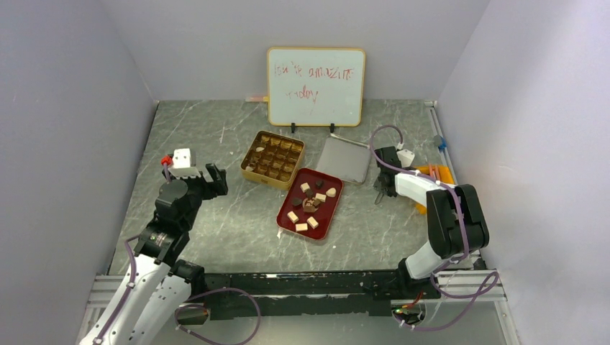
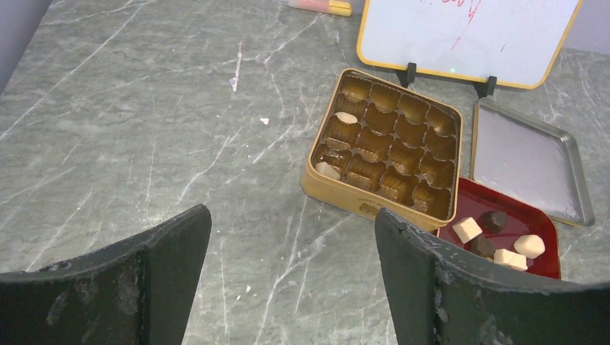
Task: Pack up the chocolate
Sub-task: Pick up the clamp from the center of the board, then pick up the fake chocolate from the plate.
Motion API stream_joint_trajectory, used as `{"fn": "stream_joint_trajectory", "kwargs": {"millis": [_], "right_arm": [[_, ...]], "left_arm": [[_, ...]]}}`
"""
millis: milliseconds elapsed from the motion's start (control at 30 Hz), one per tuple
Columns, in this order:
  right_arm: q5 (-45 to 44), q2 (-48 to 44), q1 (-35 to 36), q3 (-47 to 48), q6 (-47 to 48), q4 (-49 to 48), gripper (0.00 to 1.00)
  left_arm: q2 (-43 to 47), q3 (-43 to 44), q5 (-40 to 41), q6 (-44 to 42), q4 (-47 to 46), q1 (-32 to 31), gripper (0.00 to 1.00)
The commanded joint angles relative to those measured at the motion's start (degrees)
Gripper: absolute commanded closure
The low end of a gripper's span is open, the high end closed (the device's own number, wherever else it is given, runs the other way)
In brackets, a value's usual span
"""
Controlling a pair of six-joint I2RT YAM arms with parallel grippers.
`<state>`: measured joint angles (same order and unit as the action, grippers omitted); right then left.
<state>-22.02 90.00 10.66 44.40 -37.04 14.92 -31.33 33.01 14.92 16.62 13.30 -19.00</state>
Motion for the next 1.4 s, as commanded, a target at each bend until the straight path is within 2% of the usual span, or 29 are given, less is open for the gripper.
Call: {"fn": "stream_joint_trajectory", "kwargs": {"millis": [0,333,733,1033,1367], "right_arm": [[1.1,-0.3,-0.1,-0.3,0.7,4.5,0.86],[2.3,-7.9,0.3,2.9,2.6,11.0,0.85],[10.6,-14.5,3.6,8.9,4.6,18.8,0.79],[14.0,-14.6,13.9,14.5,4.6,24.9,0.66],[13.5,-10.5,29.2,19.4,0.5,29.2,0.65]], "left_arm": [[0.7,1.8,0.8,0.2,-1.7,-0.2,0.12],[0.3,1.9,2.1,2.7,0.5,-0.3,0.13],[-5.4,5.1,3.8,3.4,4.9,-0.3,0.13],[-8.0,6.1,2.4,5.4,7.4,-0.3,0.14],[-7.9,7.1,1.8,5.8,8.9,-0.3,0.14]]}}
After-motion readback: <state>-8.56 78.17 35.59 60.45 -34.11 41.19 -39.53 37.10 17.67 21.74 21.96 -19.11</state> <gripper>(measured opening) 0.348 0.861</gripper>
